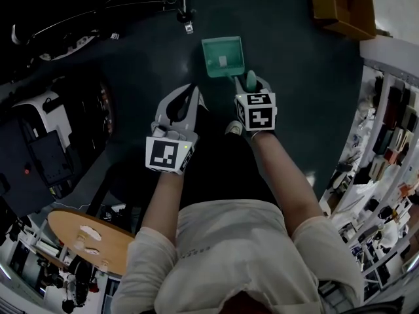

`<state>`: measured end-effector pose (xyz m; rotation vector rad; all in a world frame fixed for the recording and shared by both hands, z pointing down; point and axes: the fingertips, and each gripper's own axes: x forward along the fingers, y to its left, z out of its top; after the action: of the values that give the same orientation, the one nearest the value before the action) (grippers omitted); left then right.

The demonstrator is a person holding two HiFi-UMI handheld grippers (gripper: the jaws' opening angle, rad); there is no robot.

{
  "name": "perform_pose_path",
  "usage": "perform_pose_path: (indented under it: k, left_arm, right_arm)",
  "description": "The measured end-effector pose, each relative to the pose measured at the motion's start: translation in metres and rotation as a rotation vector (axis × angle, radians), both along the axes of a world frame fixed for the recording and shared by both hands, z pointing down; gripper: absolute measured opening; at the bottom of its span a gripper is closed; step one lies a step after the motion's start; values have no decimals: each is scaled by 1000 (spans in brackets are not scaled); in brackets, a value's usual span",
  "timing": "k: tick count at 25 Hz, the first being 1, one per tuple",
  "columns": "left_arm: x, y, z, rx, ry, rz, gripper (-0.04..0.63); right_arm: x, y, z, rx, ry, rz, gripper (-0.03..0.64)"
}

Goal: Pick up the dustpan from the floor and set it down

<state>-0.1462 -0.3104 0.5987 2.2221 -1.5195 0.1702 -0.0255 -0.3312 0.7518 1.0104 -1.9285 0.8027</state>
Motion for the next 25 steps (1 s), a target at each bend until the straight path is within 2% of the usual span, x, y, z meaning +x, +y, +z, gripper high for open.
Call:
perform_pose_path:
  k: [5, 11, 16, 19, 25]
  left_arm:
    - [-3, 7, -16, 14, -2, 9, 18]
    - [2, 30, -55, 68, -24, 24, 18]
    - [16, 56, -97, 91, -77, -20, 18]
    - [30, 73, -123, 117, -69, -48, 18]
    - [58, 112, -163, 186, -67, -46, 18]
  right_arm:
    - [12, 5, -15, -17, -4, 47, 26]
    - [40, 18, -81, 25, -72, 121, 26]
    - [67, 42, -148, 119, -99, 107, 26]
    - [79, 60, -184, 169, -117, 105, 26]
    - [107, 101, -231, 234, -135, 53, 25]
